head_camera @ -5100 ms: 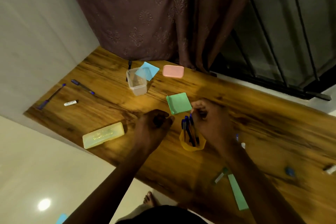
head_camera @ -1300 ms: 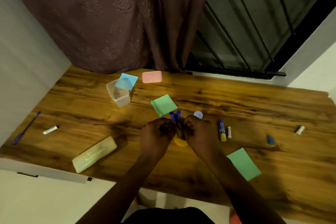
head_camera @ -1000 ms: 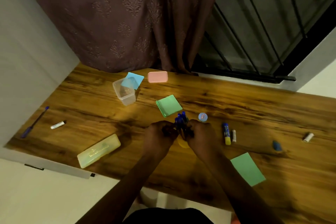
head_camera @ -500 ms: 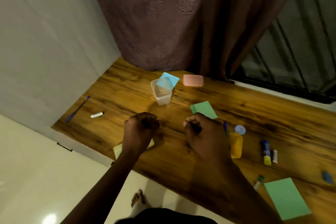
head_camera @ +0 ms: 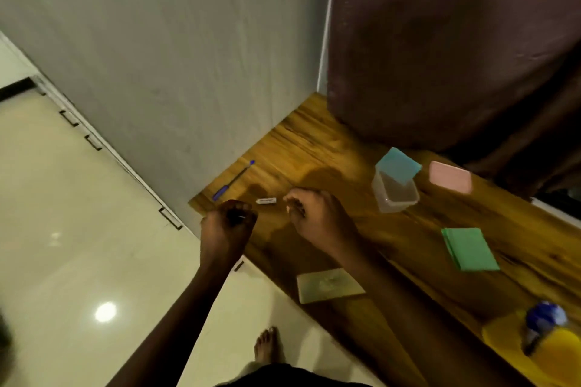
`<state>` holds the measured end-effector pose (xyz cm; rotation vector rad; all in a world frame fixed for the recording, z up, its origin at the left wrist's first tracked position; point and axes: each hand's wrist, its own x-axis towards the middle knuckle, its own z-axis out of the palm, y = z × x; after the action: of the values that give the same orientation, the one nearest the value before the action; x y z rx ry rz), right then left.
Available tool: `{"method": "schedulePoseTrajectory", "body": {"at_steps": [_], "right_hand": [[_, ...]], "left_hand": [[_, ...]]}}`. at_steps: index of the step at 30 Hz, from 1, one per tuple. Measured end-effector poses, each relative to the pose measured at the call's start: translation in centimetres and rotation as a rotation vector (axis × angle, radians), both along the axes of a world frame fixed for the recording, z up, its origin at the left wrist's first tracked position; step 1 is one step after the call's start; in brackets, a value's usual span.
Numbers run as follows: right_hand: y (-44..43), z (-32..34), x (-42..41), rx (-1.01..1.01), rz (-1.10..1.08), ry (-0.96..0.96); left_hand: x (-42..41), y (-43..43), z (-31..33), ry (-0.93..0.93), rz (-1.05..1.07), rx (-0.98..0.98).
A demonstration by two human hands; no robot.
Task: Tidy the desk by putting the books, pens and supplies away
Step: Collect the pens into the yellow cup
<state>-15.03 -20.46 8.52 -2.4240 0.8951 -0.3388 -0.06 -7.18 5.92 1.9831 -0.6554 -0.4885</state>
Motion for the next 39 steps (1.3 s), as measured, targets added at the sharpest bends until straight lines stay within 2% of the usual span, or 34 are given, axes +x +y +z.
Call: {"method": "schedulePoseTrajectory", "body": {"at_steps": [8, 12, 15, 20, 23, 26, 33, 39], "right_hand": [[-1.5, -3.5, 13.5, -0.079, 0.21, 0.202], [-2.8, -4.9, 17.5, -0.047, 0.253, 0.401], [-3.7, -6.7, 18.7, -0.111, 0.28, 0.45], [-3.9, -6.3, 18.7, -0.397, 0.332, 0.469], [-4.6, -5.7, 18.0, -0.413, 0.342, 0.485], [-5.2, -4.8, 16.6, -0.365, 0.24, 0.358], [-5.4, -0.6, 6.0, 0.091, -0.168, -0.159], [-2.6, 2.7, -6.5, 0.262, -0.413, -0.373]], "left_hand": [[6.6, 1.0, -1.8, 0.043, 0.046, 0.03], [7.8, 0.5, -1.9, 0.033, 0.02, 0.037], [8.0, 0.2, -1.9, 0.034, 0.002, 0.037], [8.2, -0.1, -2.2, 0.067, 0.003, 0.053], [8.1, -0.4, -2.1, 0.054, -0.006, 0.05], [7.5, -1.0, -1.4, 0.028, -0.024, 0.017], [3.6, -4.0, 0.2, -0.065, -0.215, -0.045], [-5.0, -6.8, 2.3, -0.072, -0.407, -0.099]]}}
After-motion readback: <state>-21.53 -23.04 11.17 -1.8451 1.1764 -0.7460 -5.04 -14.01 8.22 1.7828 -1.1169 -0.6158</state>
